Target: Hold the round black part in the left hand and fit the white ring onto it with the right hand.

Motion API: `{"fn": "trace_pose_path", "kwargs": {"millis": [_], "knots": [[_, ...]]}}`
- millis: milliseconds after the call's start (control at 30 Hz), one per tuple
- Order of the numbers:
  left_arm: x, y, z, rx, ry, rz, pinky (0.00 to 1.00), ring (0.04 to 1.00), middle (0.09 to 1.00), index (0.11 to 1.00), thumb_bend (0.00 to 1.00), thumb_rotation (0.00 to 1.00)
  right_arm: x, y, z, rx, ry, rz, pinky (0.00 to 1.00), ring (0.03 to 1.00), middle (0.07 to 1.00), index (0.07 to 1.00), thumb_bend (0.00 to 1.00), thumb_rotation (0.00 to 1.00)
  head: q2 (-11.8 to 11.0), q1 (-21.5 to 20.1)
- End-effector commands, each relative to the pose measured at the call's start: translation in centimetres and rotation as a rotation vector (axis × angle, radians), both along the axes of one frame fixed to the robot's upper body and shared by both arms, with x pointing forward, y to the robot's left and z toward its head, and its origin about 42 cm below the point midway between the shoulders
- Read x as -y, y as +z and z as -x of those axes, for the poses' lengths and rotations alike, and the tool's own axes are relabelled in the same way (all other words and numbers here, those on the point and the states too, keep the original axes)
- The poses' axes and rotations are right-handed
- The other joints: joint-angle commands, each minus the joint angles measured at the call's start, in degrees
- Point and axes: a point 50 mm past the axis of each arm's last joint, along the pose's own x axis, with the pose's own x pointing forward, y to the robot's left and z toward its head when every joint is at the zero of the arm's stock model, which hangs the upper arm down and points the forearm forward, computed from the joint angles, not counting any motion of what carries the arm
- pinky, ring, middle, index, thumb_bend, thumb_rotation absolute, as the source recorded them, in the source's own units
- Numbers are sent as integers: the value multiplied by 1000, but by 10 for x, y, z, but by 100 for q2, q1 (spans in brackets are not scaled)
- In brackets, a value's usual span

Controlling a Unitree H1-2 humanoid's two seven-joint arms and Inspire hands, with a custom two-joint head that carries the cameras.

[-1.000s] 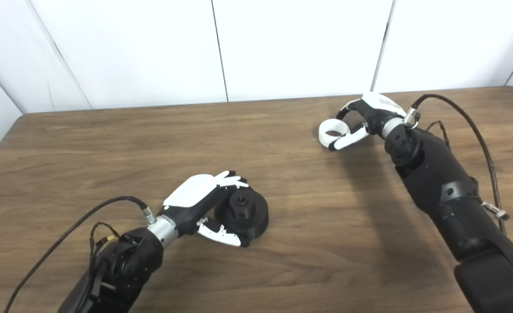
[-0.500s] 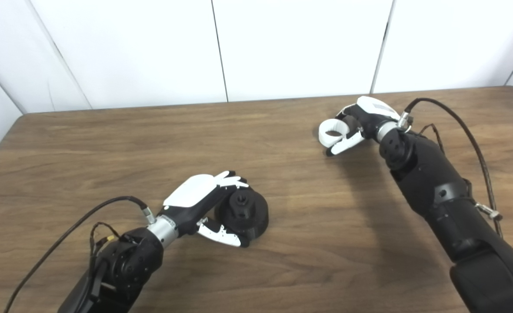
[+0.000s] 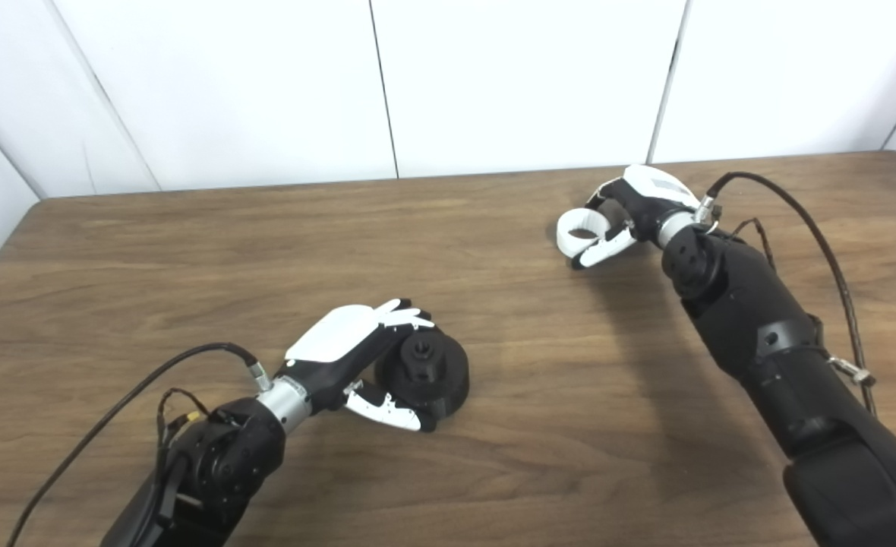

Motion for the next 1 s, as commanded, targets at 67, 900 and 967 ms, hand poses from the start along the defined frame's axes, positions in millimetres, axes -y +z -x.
{"fn": "trace_pose_path", "kwargs": {"millis": [67, 900, 967], "knots": [[-3, 1, -1, -13, -1, -18, 925, 988, 921, 797, 1000, 406, -6, 30, -11, 113, 30, -26, 811, 949, 869, 636, 789, 234, -1, 0], [-2, 0, -2, -9, 1, -22, 926, 988, 923, 794, 1000, 399, -6, 41, -7, 148, 38, -66, 797, 930, 859, 492, 523, 154, -4, 3], [-2, 0, -3, -10, 1, -20, 927, 987, 922, 793, 1000, 397, -7, 43, -6, 152, 41, -69, 794, 930, 859, 493, 523, 154, -1, 0]]}}
